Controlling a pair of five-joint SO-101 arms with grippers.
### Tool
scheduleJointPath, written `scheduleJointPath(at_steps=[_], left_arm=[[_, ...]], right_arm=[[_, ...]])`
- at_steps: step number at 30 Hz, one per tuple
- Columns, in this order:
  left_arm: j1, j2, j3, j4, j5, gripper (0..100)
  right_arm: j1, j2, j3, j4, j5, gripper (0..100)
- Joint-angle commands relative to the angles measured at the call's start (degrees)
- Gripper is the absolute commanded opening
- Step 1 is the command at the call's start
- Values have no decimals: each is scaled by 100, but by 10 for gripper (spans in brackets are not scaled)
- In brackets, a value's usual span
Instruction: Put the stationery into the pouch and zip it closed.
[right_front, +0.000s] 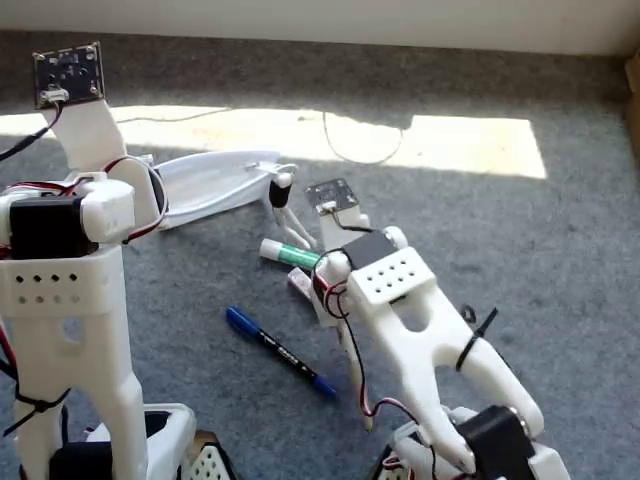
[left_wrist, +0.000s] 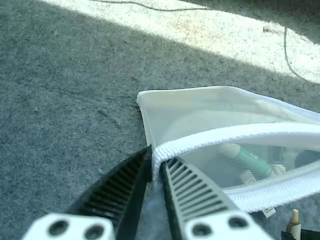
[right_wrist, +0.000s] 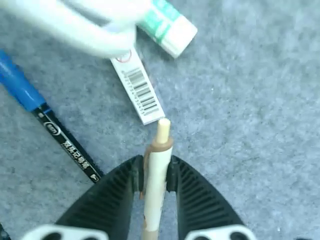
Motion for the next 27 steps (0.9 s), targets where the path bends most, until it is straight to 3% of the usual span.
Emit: scheduleJointPath(at_steps=[1, 16, 27], left_arm=[[84, -4, 66, -70, 26, 7], [84, -4, 75, -62, 26, 7], [84, -4, 75, -70, 26, 7]], right_arm=[[224, -848, -242, 13, -26, 23], [303, -2475, -303, -40, -26, 23], [277, -3503, -295, -1525, -26, 23]])
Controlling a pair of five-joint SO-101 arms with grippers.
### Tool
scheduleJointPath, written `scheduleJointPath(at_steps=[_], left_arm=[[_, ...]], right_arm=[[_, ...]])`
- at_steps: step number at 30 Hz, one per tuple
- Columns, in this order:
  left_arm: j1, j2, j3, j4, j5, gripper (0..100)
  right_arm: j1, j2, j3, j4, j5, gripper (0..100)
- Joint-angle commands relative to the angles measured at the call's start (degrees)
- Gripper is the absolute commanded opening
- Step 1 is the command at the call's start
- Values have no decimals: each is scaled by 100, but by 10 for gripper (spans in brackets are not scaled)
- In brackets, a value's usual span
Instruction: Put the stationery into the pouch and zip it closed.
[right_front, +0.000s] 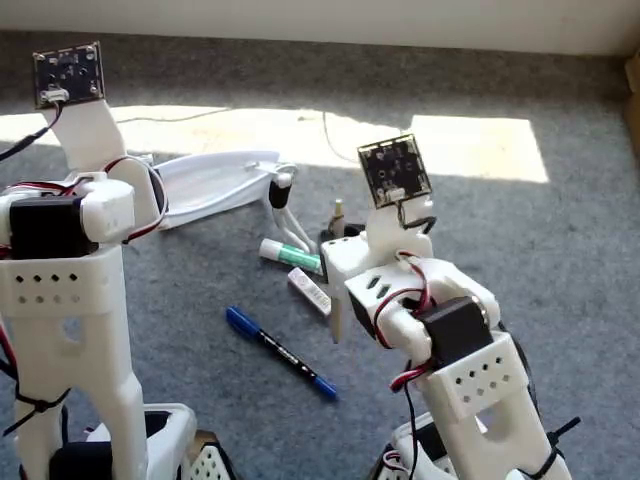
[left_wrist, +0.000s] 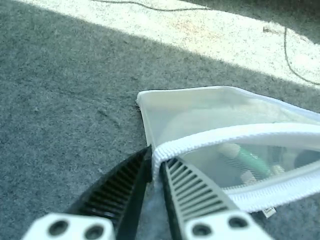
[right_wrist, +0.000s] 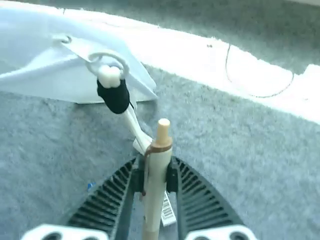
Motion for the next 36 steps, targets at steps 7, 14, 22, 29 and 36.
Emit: scheduleJointPath(at_steps=[7, 14, 22, 29, 36], left_arm=[[84, -4, 75, -88, 26, 7], [84, -4, 75, -97, 26, 7], [84, -4, 75, -105, -114, 7], [84, -4, 75, -105, -114, 7], [84, -4, 75, -105, -114, 7]], right_arm=[[-119, -347, -303, -1376, -26, 19], [-646, -347, -312, -2211, -26, 19], [-919, -338, -620, -2941, -26, 19], [-1165, -303, -1578, -2941, -26, 19], [-1341, -295, -1877, -3240, -18, 19]])
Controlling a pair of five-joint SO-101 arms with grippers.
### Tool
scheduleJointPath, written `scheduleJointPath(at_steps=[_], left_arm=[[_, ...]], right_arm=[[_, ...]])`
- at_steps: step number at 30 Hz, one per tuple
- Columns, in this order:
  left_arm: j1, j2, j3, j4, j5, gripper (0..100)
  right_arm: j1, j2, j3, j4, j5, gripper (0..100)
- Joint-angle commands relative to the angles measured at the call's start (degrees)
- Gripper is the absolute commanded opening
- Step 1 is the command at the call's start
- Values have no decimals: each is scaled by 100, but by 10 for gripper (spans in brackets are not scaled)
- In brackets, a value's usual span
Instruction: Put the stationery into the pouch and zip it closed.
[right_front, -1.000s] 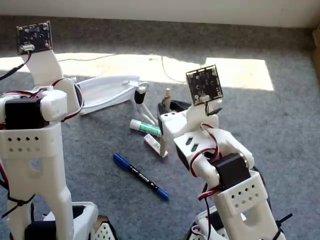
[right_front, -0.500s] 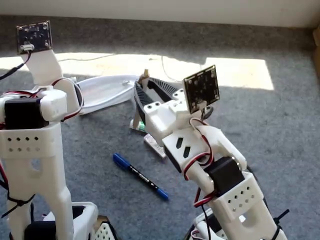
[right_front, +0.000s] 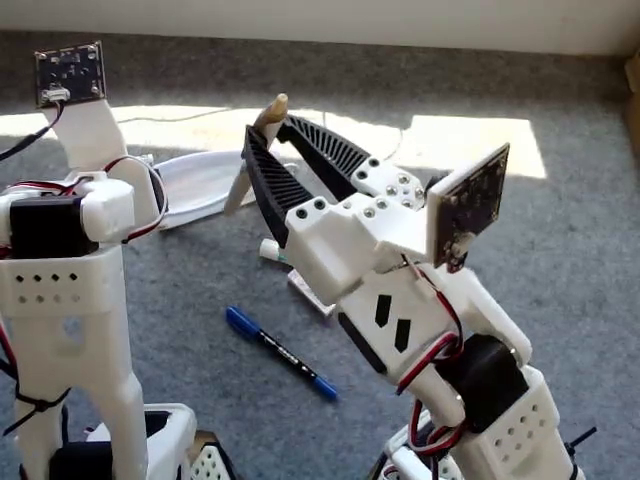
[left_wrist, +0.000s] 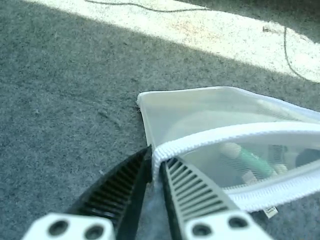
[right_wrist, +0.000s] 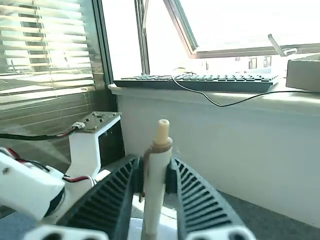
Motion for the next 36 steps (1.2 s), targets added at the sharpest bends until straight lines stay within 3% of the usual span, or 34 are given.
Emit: scheduleJointPath(at_steps=[1, 11, 36], left_arm=[[84, -4, 75, -88, -44, 7], [84, -4, 75, -62, -44, 7], [84, -4, 75, -70, -44, 7]], right_arm=[[-101, -101, -330, -664, -18, 19], [-84, 400, -4, -1833, -18, 19], [-75, 1411, 1033, -1833, -18, 19]])
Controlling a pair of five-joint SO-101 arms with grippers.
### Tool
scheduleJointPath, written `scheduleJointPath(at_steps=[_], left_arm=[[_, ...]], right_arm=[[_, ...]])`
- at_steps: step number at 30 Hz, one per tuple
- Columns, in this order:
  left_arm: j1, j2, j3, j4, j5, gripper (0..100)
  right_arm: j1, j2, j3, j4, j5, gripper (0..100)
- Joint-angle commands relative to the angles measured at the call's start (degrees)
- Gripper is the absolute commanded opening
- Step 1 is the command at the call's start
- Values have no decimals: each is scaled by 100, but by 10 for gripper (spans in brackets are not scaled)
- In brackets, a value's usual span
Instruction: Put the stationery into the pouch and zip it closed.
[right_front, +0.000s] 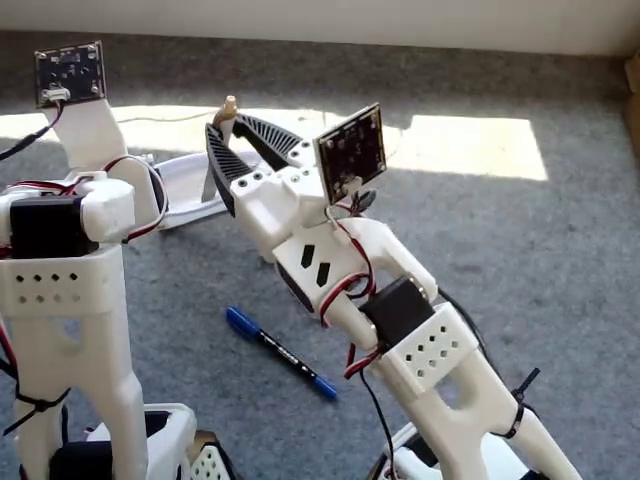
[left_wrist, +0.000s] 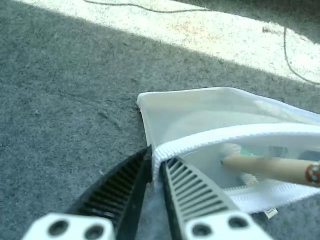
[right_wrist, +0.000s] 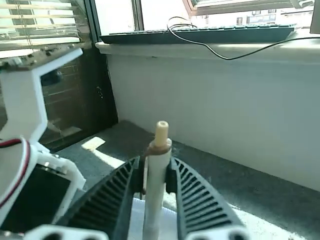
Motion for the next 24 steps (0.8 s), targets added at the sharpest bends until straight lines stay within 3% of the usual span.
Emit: scheduleJointPath(at_steps=[1, 6, 12, 19, 24], left_arm=[[84, -4, 75, -53, -44, 7], [84, -4, 75, -62, -44, 7], [84, -4, 75, -62, -44, 7], [84, -4, 75, -62, -44, 7], [84, -4, 75, -53, -44, 7]], right_arm=[[-40, -22, 31, -163, -18, 19], [-66, -31, 207, -163, -9, 23], [-66, -31, 233, -136, 747, 25], [-75, -75, 224, -136, 738, 128], [-75, -75, 198, -127, 738, 135]])
